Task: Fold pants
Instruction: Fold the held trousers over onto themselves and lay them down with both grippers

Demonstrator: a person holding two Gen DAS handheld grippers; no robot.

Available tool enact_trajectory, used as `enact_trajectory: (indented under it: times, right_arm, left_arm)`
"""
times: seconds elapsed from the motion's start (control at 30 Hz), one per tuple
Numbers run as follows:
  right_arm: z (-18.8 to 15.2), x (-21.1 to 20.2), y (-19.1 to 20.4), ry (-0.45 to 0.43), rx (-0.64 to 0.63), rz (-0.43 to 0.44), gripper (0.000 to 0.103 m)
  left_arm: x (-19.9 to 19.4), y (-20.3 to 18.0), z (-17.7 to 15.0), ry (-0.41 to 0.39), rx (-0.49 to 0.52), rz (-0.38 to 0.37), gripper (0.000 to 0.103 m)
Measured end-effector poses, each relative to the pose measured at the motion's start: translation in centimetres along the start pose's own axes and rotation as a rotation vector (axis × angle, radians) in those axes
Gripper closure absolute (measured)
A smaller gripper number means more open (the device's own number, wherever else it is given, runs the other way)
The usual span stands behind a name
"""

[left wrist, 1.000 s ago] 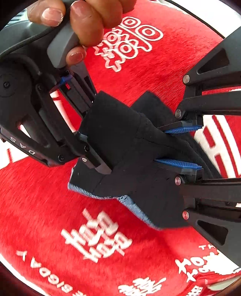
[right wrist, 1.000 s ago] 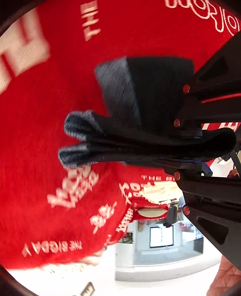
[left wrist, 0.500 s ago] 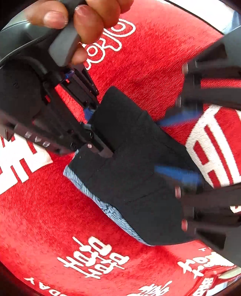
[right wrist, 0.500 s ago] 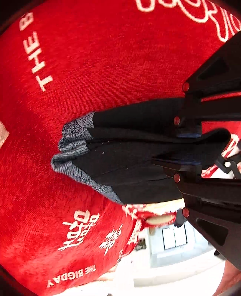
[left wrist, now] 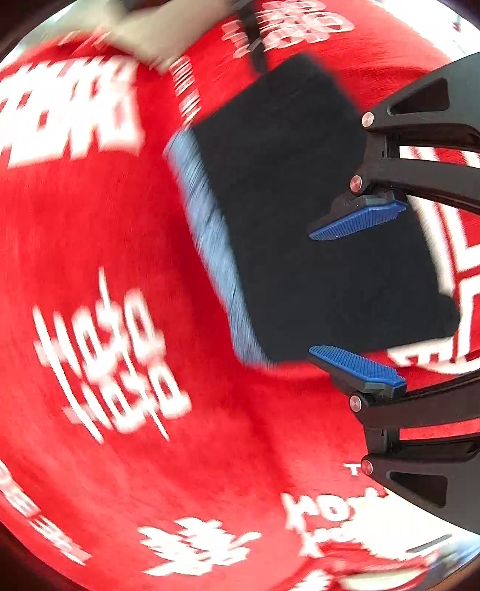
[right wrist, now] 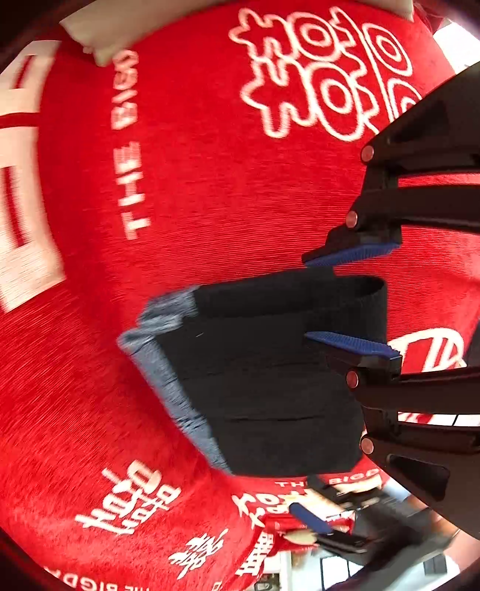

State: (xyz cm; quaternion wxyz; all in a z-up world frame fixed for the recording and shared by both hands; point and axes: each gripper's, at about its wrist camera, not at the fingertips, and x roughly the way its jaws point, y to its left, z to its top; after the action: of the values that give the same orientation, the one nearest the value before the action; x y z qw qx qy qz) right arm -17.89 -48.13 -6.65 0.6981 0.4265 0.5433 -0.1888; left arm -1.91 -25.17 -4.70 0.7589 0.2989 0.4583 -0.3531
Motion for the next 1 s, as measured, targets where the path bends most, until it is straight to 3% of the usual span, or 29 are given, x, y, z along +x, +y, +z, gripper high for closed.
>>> enact_trajectory:
  times: [0.17,0.23,0.37,0.43,0.47,0.5,0.57,0.63,0.8,1.0]
  right_arm:
    - [3.6,0.2,2.6,-0.066,-0.066,-0.016,0.061]
    - [5.4,1.0,2.8,-0.075,-0.064,-0.014,0.053]
    - [8.6,2.5,2.9,-0.084,-0.034,0.027,0.053]
    - [9.6,3.3,2.7,-0.069,-0.025,0.063,0.053]
    - [9.8,3.5,2.4,-0.054,-0.019,0.082,0.061]
    - [9.9,3.9,2.2,-0.037,-0.010,0.102,0.079]
    - [9.9,4.2,2.0,-0.037,-0.023,0.067,0.086]
    - [9.6,4.8,1.6,-0.030,-0.026,0.043,0.087]
    - [9.8,6.4,1.8,-0.031,-0.034,0.021,0.086]
    - [8.3,3.9,2.3,-0.047,-0.038,-0.005,0.081]
  left_arm:
    - [4.6,6.2,3.6,0.068,-0.233,-0.004,0.042]
    - [7.2,8.1,4.5,0.134,-0.319,-0.049,0.042]
    - [10.5,10.4,4.7,0.212,-0.430,-0.121,0.042]
    - [11.8,10.8,4.7,0.246,-0.435,-0.159,0.042]
    - [12.2,10.8,4.6,0.254,-0.437,-0.165,0.042]
    - [12.5,10.7,4.4,0.257,-0.440,-0.165,0.042]
    - [13.7,10.8,3.9,0.270,-0.448,-0.147,0.042]
    - [14.6,10.6,3.3,0.277,-0.460,-0.152,0.042]
    - [15.7,8.6,2.7,0.248,-0.381,-0.061,0.041]
    - [11.4,9.4,2.6,0.205,-0.417,-0.072,0.041]
